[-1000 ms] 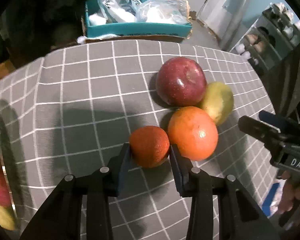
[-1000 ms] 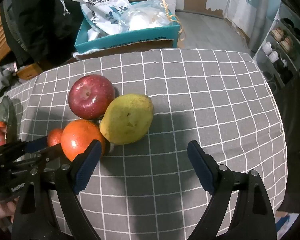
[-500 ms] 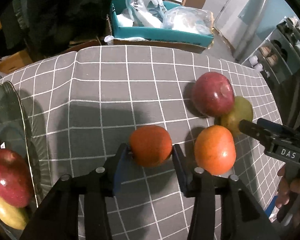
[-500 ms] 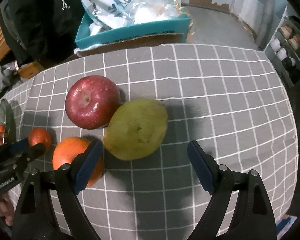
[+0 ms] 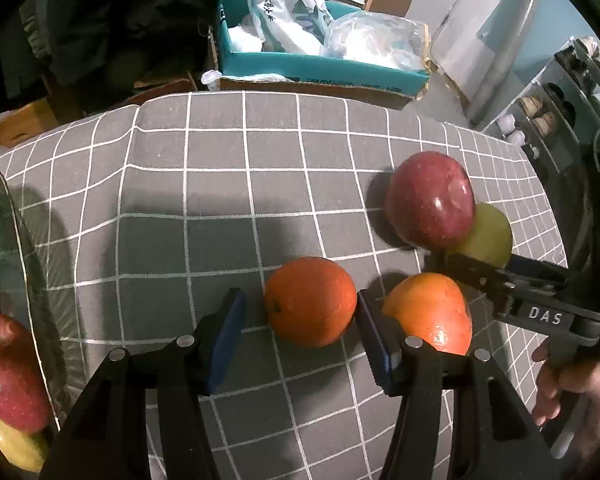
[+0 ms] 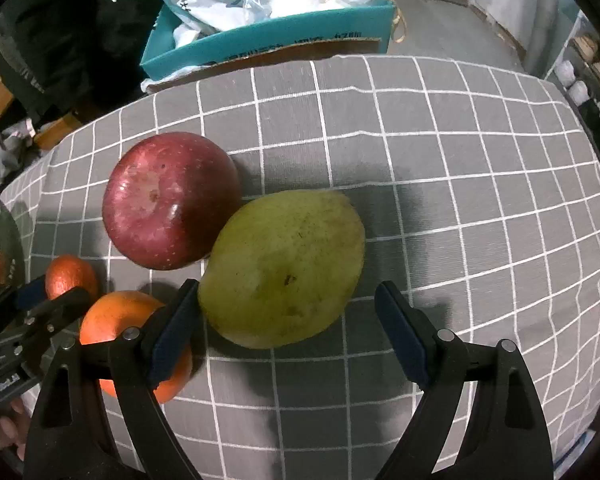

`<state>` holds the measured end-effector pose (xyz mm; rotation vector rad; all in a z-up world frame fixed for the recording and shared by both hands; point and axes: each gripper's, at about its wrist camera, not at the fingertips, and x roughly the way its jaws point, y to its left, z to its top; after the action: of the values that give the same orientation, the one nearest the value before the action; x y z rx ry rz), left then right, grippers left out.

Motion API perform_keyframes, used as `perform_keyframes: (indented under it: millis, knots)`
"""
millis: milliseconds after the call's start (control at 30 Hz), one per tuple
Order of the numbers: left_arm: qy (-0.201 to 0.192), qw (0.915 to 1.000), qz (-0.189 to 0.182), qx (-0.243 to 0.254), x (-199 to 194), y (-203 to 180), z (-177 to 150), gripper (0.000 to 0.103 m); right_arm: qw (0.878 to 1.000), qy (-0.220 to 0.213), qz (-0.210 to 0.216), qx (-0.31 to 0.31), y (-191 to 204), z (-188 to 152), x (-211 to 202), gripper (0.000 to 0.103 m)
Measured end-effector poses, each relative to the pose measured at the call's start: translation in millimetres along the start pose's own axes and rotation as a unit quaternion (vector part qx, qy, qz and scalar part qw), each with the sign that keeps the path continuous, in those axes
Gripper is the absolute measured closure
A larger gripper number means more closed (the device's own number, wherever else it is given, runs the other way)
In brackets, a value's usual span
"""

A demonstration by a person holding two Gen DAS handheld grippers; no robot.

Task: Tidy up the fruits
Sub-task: 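Close the left tool on the orange while the right tool grasps the yellow pear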

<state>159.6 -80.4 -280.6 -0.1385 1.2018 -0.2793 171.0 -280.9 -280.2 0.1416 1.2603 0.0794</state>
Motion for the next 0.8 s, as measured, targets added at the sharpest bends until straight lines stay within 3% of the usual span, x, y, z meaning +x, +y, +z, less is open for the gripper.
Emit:
perform_keyframes:
  millis: [100, 233, 533, 800]
  knots:
    - [-0.001, 0.9997, -0.021, -0.010, 1, 2, 2, 0.057, 1.000, 0.003, 0.000, -0.004, 2, 1, 4, 0.017]
    - [-0.004, 0.9998, -0.017, -0.009, 0, 1, 2, 0.058, 1.000, -0.001, 0.004, -0.018, 8, 0, 6, 0.030]
    - [-0.026, 0.9997, 0.004, 0.000, -17, -2, 2, 0.058, 0.998, -0.027, -0.035, -0.043, 13, -7, -2, 0.032]
    - [-0.053, 0.9985, 0.012, -0.010, -44, 4, 1, 0.058, 0.994, -0.075, -0.057, -0.047, 14, -13, -35, 0.039]
